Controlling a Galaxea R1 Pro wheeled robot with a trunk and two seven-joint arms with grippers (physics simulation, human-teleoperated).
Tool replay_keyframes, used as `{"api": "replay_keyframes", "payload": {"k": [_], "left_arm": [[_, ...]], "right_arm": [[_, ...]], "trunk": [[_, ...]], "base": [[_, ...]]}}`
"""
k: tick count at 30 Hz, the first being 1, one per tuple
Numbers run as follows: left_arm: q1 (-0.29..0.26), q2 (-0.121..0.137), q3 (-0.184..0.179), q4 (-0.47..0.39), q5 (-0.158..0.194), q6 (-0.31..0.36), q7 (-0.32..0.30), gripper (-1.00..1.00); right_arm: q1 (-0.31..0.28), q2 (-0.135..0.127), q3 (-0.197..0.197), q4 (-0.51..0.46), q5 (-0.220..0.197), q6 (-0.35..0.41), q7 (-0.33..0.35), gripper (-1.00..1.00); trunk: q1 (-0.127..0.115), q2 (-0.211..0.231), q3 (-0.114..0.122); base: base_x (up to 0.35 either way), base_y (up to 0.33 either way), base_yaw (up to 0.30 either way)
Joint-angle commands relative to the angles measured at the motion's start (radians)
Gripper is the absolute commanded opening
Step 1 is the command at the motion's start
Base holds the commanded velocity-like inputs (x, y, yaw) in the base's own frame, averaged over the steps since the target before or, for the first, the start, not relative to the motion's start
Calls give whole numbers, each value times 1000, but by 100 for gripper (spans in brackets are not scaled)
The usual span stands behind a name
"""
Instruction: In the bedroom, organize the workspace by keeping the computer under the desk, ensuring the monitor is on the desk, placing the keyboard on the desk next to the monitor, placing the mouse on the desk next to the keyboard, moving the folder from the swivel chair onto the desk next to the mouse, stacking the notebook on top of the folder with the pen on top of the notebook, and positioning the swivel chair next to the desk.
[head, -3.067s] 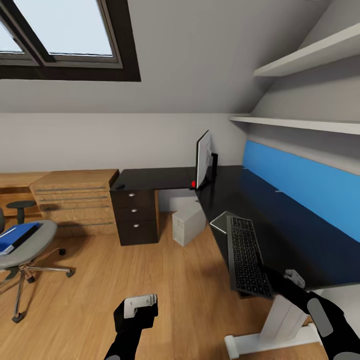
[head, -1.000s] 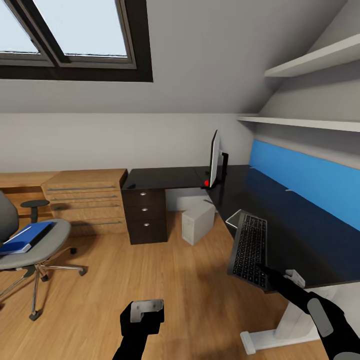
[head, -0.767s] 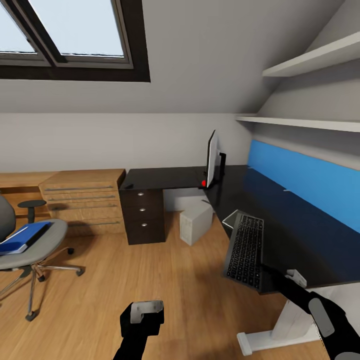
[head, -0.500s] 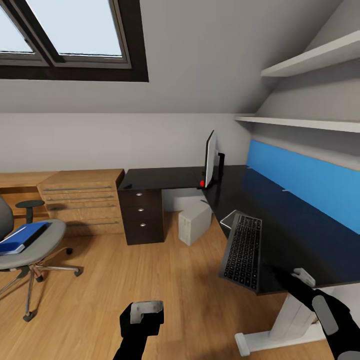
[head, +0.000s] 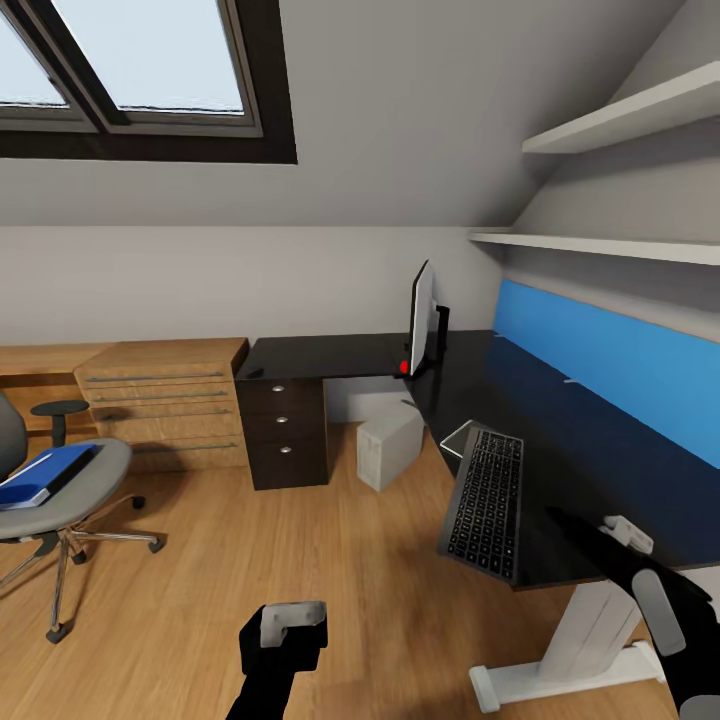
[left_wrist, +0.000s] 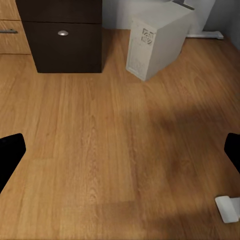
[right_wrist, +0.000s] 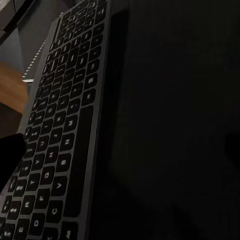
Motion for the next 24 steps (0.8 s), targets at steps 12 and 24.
{"api": "replay_keyframes", "payload": {"k": [12,24], "left_arm": [[0,0,-1,-2,6,4,6,100],[0,-1,-1,-2,5,4,6,100]], "right_arm": [[32,13,1,-120,17,7,2,100],[84,178,-2,-334,308,-9,-129,100]], "trunk": [[0,-1,-1],[0,-1,-1]], "base": [[0,0,0],[1,0,0]]}}
